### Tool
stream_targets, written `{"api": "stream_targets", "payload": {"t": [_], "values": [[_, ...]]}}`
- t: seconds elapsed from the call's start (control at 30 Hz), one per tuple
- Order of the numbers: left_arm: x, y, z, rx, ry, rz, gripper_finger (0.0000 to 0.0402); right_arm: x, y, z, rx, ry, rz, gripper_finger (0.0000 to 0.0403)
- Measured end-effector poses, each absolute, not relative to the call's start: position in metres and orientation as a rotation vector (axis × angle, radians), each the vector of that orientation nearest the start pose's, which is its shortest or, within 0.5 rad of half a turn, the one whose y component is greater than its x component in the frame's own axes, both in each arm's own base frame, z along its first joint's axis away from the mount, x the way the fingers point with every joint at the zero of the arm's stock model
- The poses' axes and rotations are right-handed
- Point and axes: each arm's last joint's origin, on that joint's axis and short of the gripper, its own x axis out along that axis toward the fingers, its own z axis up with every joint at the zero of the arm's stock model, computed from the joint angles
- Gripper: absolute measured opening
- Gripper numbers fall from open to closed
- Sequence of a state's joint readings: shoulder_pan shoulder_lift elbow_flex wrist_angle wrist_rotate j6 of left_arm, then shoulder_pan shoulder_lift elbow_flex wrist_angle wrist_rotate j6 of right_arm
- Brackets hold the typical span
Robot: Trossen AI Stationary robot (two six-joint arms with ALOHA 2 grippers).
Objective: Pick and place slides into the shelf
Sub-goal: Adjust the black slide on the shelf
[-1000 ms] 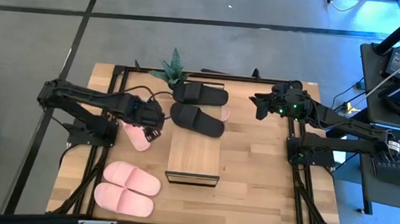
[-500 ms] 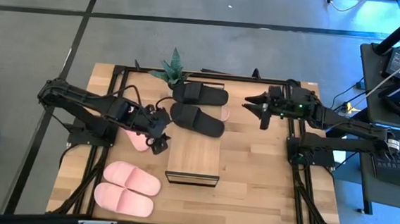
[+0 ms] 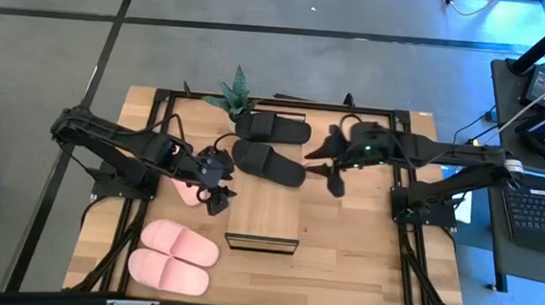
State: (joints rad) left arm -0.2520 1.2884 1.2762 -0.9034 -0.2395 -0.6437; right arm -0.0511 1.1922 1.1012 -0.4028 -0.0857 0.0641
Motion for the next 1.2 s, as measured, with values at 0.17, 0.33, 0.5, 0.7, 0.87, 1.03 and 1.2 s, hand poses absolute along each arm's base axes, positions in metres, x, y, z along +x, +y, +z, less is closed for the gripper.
{"api": "stream_targets", "payload": {"t": [0.17,0.33,0.5,0.7,0.87,1.03,1.2], "values": [[0.244,-0.057,0.338,-0.401,0.869,0.228,0.0229,0.293,0.001,0.342,0.086,0.579,0.022,0.0161],[0.243,-0.058,0.338,-0.415,0.891,0.191,0.0229,0.326,0.011,0.328,0.050,0.715,-0.012,0.0161],[0.241,-0.058,0.336,-0.394,0.925,0.173,0.0229,0.350,0.018,0.312,0.043,0.850,-0.080,0.0161],[0.238,-0.058,0.334,-0.384,0.960,0.182,0.0229,0.366,0.028,0.301,0.001,0.908,-0.070,0.0161],[0.237,-0.057,0.333,-0.380,0.972,0.186,0.0229,0.371,0.029,0.293,-0.018,0.932,-0.100,0.0158],[0.237,-0.057,0.333,-0.379,0.975,0.187,0.0229,0.372,0.027,0.291,-0.072,0.934,-0.147,0.0138],[0.237,-0.057,0.333,-0.380,0.974,0.188,0.0229,0.371,0.027,0.291,-0.082,0.944,-0.143,0.0119]]}}
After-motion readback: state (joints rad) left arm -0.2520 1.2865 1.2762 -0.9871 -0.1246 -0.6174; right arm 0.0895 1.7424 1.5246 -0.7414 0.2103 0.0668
